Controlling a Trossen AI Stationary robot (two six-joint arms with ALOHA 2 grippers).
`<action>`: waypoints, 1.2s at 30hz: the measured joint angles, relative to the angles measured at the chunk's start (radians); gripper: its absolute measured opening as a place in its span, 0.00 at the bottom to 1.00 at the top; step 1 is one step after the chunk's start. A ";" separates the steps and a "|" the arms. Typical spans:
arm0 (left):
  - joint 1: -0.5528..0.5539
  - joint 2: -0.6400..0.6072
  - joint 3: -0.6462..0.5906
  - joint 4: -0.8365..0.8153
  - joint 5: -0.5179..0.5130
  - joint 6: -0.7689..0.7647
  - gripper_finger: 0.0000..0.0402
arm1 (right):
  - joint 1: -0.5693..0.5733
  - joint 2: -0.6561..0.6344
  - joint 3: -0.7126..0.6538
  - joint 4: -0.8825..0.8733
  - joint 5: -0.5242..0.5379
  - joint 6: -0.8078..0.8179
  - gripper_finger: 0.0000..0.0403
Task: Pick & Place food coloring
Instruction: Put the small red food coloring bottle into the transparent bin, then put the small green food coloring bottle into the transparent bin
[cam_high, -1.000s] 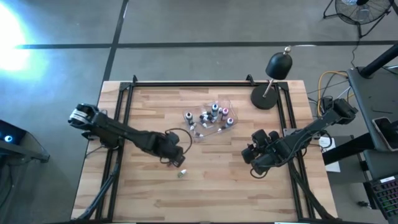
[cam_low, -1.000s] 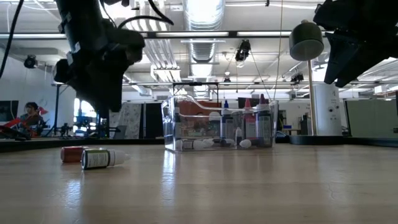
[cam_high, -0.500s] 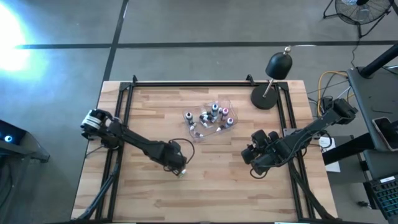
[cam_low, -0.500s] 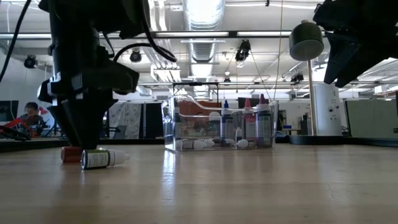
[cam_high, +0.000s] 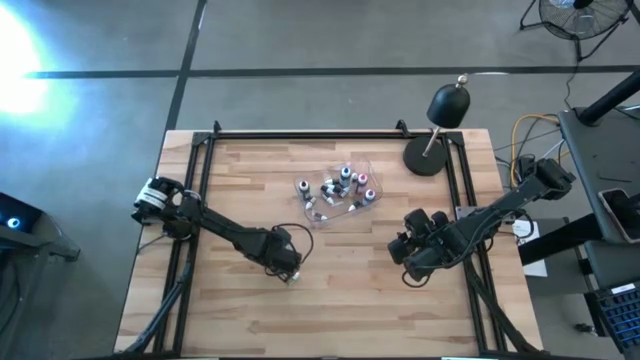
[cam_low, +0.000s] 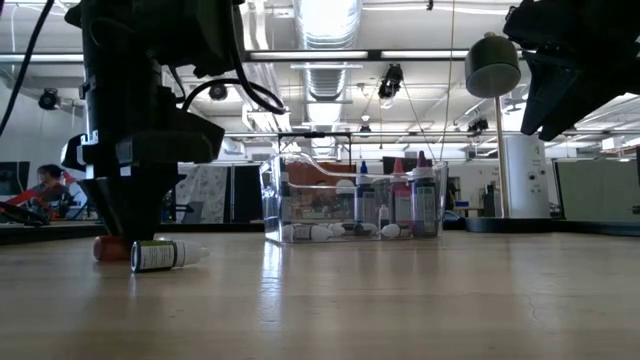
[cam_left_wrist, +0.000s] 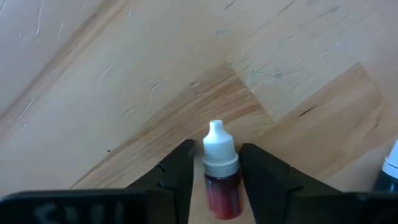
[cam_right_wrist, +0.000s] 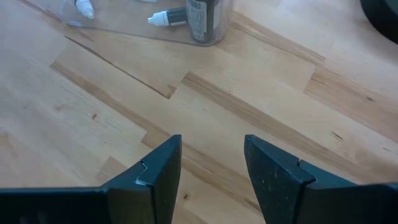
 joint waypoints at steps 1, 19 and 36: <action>0.000 0.000 0.000 -0.001 0.000 0.001 0.25 | 0.000 0.000 0.000 0.000 0.000 0.000 0.42; 0.055 -0.295 0.012 0.144 -0.493 0.155 0.08 | 0.000 0.000 0.000 0.001 0.000 0.000 0.42; 0.316 -0.344 0.070 0.635 -0.532 0.633 0.43 | 0.001 0.000 0.000 0.003 0.001 0.050 0.42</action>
